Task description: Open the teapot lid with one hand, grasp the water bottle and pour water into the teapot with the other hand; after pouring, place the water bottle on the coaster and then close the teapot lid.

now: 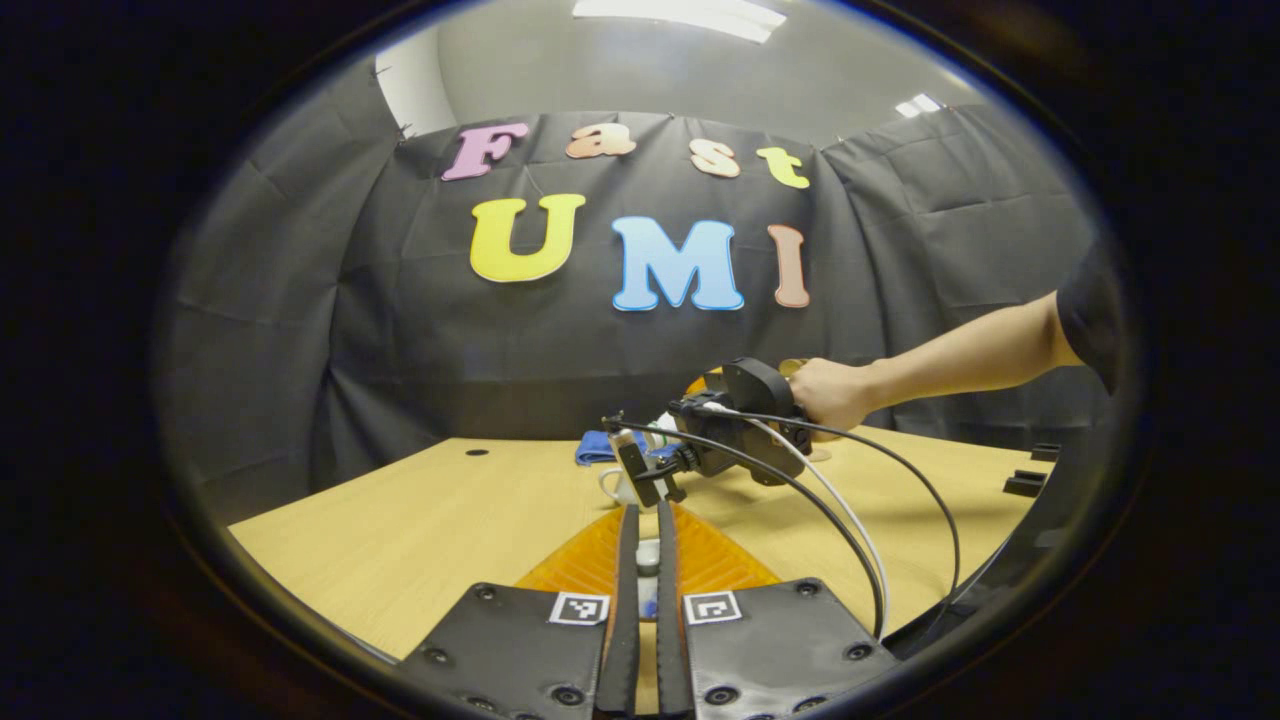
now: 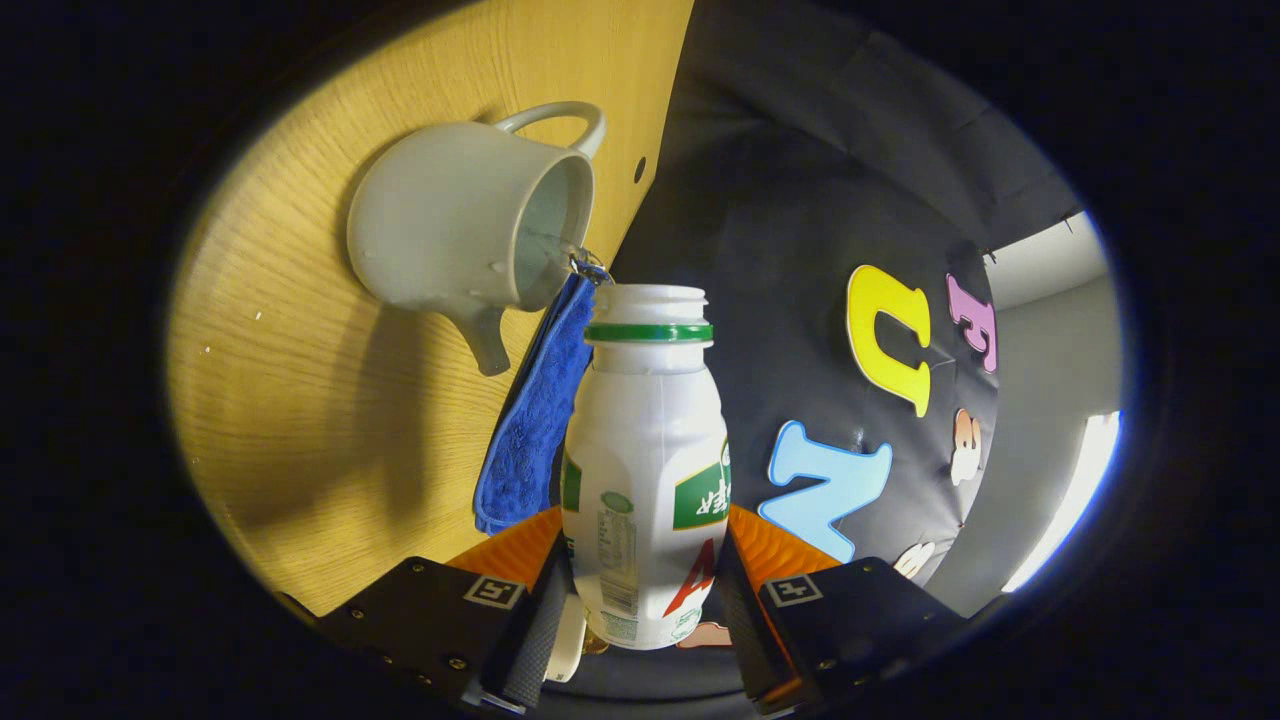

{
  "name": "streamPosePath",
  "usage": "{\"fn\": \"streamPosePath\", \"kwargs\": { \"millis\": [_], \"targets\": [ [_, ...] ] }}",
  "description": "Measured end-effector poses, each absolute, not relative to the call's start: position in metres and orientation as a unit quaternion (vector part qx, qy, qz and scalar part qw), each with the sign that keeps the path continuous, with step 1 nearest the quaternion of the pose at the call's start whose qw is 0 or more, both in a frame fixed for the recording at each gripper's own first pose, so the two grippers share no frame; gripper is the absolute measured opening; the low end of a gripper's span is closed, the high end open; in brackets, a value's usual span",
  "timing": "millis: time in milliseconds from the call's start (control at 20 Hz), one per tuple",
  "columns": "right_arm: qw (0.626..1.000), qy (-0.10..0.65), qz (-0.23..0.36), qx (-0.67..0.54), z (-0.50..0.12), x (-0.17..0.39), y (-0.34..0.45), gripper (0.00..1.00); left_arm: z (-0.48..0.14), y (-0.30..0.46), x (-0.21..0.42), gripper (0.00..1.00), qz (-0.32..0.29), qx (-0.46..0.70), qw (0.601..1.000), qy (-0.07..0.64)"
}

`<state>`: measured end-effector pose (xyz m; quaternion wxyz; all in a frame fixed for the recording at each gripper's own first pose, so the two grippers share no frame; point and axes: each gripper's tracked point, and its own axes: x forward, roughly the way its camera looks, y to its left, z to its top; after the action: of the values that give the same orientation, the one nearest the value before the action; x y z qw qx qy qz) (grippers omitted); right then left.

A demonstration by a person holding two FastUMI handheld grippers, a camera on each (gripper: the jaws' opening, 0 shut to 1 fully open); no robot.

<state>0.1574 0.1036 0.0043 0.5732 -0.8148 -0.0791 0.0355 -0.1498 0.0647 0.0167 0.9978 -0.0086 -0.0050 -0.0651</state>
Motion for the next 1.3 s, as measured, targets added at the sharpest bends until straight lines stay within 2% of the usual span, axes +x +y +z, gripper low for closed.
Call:
{"fn": "streamPosePath", "kwargs": {
  "millis": [50, 100, 150, 550, 600, 650, 1300],
  "targets": [
    [0.57, -0.08, 0.035, -0.817, 0.005, 0.158, 0.104, 0.72, 0.017, 0.065, -0.15, 0.18, -0.064, -0.008, 0.998, -0.005],
    [0.568, -0.082, 0.034, -0.818, 0.006, 0.158, 0.105, 0.72, 0.017, 0.067, -0.15, 0.14, -0.063, -0.008, 0.998, -0.004],
    [0.567, -0.082, 0.033, -0.819, 0.007, 0.158, 0.105, 0.72, 0.018, 0.068, -0.15, 0.18, -0.063, -0.008, 0.998, -0.004],
    [0.55, -0.093, 0.029, -0.83, 0.015, 0.157, 0.109, 0.72, 0.018, 0.064, -0.15, 0.18, -0.067, -0.005, 0.998, -0.006],
    [0.548, -0.094, 0.029, -0.831, 0.015, 0.157, 0.11, 0.7, 0.019, 0.065, -0.151, 0.18, -0.066, -0.004, 0.998, -0.006],
    [0.545, -0.095, 0.028, -0.833, 0.016, 0.157, 0.11, 0.72, 0.019, 0.066, -0.151, 0.18, -0.065, -0.004, 0.998, -0.007],
    [0.516, -0.105, 0.025, -0.85, 0.018, 0.157, 0.116, 0.72, 0.022, 0.067, -0.153, 0.18, -0.063, -0.005, 0.998, -0.009]
  ]
}}
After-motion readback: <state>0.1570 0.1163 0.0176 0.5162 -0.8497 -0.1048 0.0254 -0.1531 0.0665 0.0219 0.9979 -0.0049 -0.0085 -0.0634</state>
